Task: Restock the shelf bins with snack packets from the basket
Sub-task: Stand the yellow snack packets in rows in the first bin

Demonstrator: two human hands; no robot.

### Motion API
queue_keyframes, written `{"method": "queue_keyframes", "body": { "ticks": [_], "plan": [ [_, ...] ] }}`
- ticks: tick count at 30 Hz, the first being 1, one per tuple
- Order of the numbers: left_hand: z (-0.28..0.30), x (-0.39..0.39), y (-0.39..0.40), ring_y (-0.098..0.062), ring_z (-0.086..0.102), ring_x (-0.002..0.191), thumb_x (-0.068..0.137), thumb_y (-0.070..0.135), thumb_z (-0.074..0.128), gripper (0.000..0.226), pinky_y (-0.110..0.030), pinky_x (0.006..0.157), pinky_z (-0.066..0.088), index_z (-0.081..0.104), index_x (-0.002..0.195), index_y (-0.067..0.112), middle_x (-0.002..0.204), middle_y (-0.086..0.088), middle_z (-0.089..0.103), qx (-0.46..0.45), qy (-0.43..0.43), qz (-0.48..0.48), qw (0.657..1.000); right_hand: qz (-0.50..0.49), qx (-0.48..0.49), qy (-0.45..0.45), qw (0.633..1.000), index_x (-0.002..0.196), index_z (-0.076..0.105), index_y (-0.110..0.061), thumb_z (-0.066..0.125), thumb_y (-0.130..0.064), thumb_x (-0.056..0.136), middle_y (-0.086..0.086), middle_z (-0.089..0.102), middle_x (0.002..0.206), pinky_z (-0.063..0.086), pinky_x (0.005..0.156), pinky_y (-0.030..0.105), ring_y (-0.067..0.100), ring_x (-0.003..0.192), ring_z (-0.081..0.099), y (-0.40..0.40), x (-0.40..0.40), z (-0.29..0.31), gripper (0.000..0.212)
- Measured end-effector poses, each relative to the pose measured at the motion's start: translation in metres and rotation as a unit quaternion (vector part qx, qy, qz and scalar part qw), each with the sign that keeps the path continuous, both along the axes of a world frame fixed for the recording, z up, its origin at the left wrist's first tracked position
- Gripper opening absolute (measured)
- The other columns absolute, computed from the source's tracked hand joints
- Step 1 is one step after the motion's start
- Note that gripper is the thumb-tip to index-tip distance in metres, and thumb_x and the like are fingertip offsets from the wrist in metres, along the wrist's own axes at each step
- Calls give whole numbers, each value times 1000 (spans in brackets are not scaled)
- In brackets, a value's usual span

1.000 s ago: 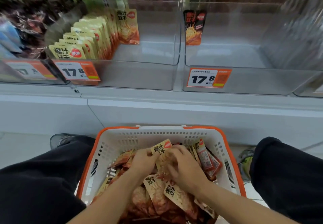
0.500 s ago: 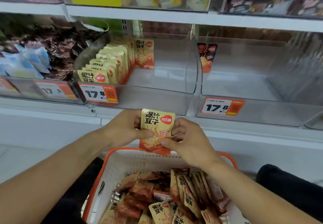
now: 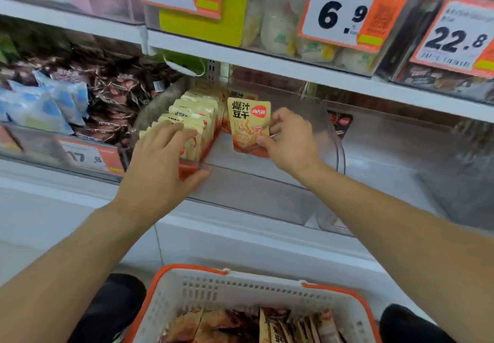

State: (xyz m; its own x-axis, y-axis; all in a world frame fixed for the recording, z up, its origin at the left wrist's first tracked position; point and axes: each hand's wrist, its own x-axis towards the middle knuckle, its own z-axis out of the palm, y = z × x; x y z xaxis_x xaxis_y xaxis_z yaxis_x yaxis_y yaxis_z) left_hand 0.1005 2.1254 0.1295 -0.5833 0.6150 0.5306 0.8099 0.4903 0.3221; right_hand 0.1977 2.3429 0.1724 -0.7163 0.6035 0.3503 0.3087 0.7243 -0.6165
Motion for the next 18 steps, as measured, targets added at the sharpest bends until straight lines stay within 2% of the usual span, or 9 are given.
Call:
{"method": "queue_keyframes", "body": {
  "ticks": [1,2,6,8,10,12,14,16,18],
  "plan": [
    [-3,-3,-2,-34,44,133,72,35,86,68,-51,115,27,59,131,14,137,-10,55,-13,8,4,1000,-8,-5,-14,1000,75,48,-25,81,-17,78,-3,68,81,45,62,14,13,78,64,8,-16,-6,34],
    [-6,-6,-4,-33,43,135,71,34,87,69,-50,118,23,59,131,15,138,-9,55,-15,14,5,1000,-22,-21,-19,999,71,45,-25,82,-16,77,-1,67,79,41,58,16,14,78,63,16,-32,-12,38],
    [-13,-13,-6,-29,43,137,72,32,87,68,-49,121,20,59,131,16,139,-6,55,15,26,-6,1000,-72,-111,-24,991,69,49,-21,84,-16,76,-1,60,81,43,72,23,16,84,57,46,-85,-28,36],
    [-16,-15,-5,-28,43,137,71,32,87,68,-49,121,21,60,131,16,139,-5,55,28,29,-16,999,-87,-126,-41,987,88,60,-15,83,-21,79,2,61,95,44,78,23,18,92,57,59,-103,-34,25],
    [-18,-18,-5,-27,44,137,71,34,87,68,-48,121,21,60,131,16,139,-4,55,35,29,-23,999,-98,-120,-65,986,110,64,-11,81,-27,82,6,64,108,42,80,23,21,102,60,68,-116,-37,37],
    [-19,-20,-4,-26,44,137,70,35,87,68,-47,121,20,60,130,17,138,-4,56,37,27,-24,999,-110,-99,-88,985,117,63,-11,78,-34,85,5,65,117,40,79,22,21,111,60,73,-125,-41,42],
    [-19,-21,-3,-25,45,136,69,34,88,69,-46,121,20,61,129,17,138,-3,56,41,24,-25,999,-134,-101,-86,982,112,65,-13,76,-38,85,5,66,116,41,78,23,22,112,61,75,-132,-46,38],
    [-18,-20,-3,-24,45,136,68,34,89,68,-44,122,19,61,129,18,138,-2,56,45,19,-22,999,-148,-110,-73,980,90,61,-16,76,-44,84,4,63,100,40,71,24,22,98,62,74,-138,-51,33],
    [-17,-19,-2,-25,45,136,68,33,89,68,-41,122,17,61,128,18,138,-2,56,45,15,-15,999,-150,-121,-64,979,84,57,-16,76,-46,83,2,57,94,39,69,25,19,89,56,73,-140,-55,36]
  ]
}}
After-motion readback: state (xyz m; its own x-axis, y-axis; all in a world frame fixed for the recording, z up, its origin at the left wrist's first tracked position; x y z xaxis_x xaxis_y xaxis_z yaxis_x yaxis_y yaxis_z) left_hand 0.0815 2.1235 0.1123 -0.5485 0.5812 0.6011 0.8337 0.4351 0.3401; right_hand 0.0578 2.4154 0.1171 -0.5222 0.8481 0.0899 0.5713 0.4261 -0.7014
